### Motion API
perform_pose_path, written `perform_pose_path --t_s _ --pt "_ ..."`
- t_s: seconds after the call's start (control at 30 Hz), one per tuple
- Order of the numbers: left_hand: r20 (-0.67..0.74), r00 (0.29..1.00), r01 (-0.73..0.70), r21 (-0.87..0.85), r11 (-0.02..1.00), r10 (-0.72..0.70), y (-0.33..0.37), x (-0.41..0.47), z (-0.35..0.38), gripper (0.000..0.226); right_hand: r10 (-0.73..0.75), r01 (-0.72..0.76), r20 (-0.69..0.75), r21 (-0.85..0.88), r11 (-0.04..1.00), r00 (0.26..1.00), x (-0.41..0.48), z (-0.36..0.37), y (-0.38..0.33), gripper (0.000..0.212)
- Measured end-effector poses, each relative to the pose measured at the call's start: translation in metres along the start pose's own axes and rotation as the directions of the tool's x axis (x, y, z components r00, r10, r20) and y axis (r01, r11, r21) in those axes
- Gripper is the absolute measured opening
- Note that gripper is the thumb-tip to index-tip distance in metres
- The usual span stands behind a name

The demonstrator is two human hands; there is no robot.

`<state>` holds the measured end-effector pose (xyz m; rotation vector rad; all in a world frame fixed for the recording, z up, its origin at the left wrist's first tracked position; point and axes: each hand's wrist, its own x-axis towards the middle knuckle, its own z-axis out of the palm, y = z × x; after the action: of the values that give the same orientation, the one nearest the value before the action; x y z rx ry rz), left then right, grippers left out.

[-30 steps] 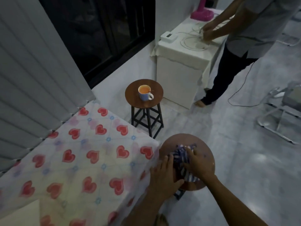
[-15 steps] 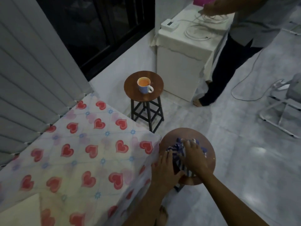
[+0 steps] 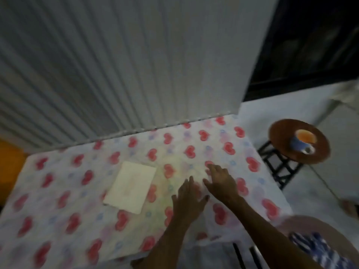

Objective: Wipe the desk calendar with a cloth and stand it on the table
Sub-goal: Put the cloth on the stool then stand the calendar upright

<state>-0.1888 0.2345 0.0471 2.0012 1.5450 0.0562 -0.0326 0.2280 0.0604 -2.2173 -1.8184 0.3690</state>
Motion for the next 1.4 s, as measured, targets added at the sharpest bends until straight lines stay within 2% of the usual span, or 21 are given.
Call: perform_pose_path --t_s 0.07,0.17,0.23,0.3,0.37,0.43,0.5,0.57,0.73,0.83,0.93,1.0,1.07,1.13,1.33,1.4 --pt "-0.085 0.979 0.171 -0.164 0.972 -0.186 -0.053 -0.003 -0.033 0.097 -0.106 0.106 0.043 0.000 0.994 0.993 0.024 0.013 -0.049 0.054" --pt "-0.146 0.844 0.397 -0.478 0.784 -0.516 -0.136 -0.011 -0.077 0.098 -0.131 0.123 0.142 0.065 0.990 0.981 0.056 0.033 -0.124 0.044" --pt "-0.135 0.757 0.479 -0.551 0.683 -0.640 -0.185 -0.019 -0.098 0.094 -0.172 0.170 0.236 0.031 0.985 0.956 0.076 0.048 -0.163 0.043" --pt "-0.102 0.710 0.520 -0.591 0.616 -0.697 -0.221 -0.024 -0.113 0.084 -0.261 0.279 0.271 -0.030 0.960 0.927 0.093 0.064 -0.193 0.047" --pt "-0.068 0.698 0.528 -0.625 0.575 -0.713 -0.242 -0.027 -0.123 0.072 -0.296 0.323 0.298 -0.045 0.945 0.907 0.108 0.078 -0.215 0.048" --pt "-0.039 0.725 0.520 -0.623 0.584 -0.688 -0.254 -0.027 -0.130 0.067 -0.301 0.341 0.324 -0.071 0.937 0.897 0.121 0.089 -0.234 0.046" --pt "0.020 0.759 0.525 -0.609 0.594 -0.651 -0.263 -0.020 -0.131 0.065 -0.280 0.323 0.334 -0.078 0.943 0.900 0.135 0.099 -0.247 0.042" --pt "0.071 0.765 0.537 -0.620 0.572 -0.640 -0.272 -0.010 -0.131 0.065 -0.236 0.277 0.361 -0.066 0.959 0.902 0.146 0.107 -0.255 0.040" --pt "0.201 0.723 0.603 -0.650 0.462 -0.661 -0.285 0.012 -0.136 0.079 -0.147 0.184 0.373 -0.065 0.981 0.916 0.159 0.122 -0.264 0.036" --pt "0.249 0.710 0.617 -0.670 0.413 -0.658 -0.293 0.020 -0.139 0.076 -0.103 0.141 0.374 -0.077 0.987 0.922 0.159 0.129 -0.268 0.038" --pt "0.237 0.715 0.589 -0.711 0.384 -0.657 -0.297 0.024 -0.141 0.067 -0.064 0.096 0.376 -0.065 0.993 0.924 0.163 0.132 -0.270 0.038" --pt "0.239 0.700 0.567 -0.758 0.321 -0.673 -0.300 0.024 -0.139 0.061 -0.038 0.063 0.393 -0.052 0.997 0.919 0.168 0.131 -0.268 0.039" --pt "0.308 0.656 0.585 -0.785 0.206 -0.689 -0.305 0.024 -0.138 0.059 -0.023 0.043 0.423 -0.037 0.998 0.906 0.172 0.130 -0.264 0.037" --pt "0.378 0.645 0.594 -0.795 0.123 -0.665 -0.309 0.022 -0.138 0.062 -0.015 0.025 0.446 -0.017 1.000 0.895 0.172 0.129 -0.258 0.036" --pt "0.444 0.638 0.590 -0.807 0.030 -0.629 -0.298 0.019 -0.145 0.055 -0.005 -0.040 0.456 0.087 0.995 0.890 0.168 0.123 -0.249 0.040" --pt "0.450 0.657 0.572 -0.820 0.012 -0.606 -0.294 0.018 -0.151 0.053 0.006 -0.055 0.448 0.097 0.994 0.894 0.166 0.120 -0.246 0.037"
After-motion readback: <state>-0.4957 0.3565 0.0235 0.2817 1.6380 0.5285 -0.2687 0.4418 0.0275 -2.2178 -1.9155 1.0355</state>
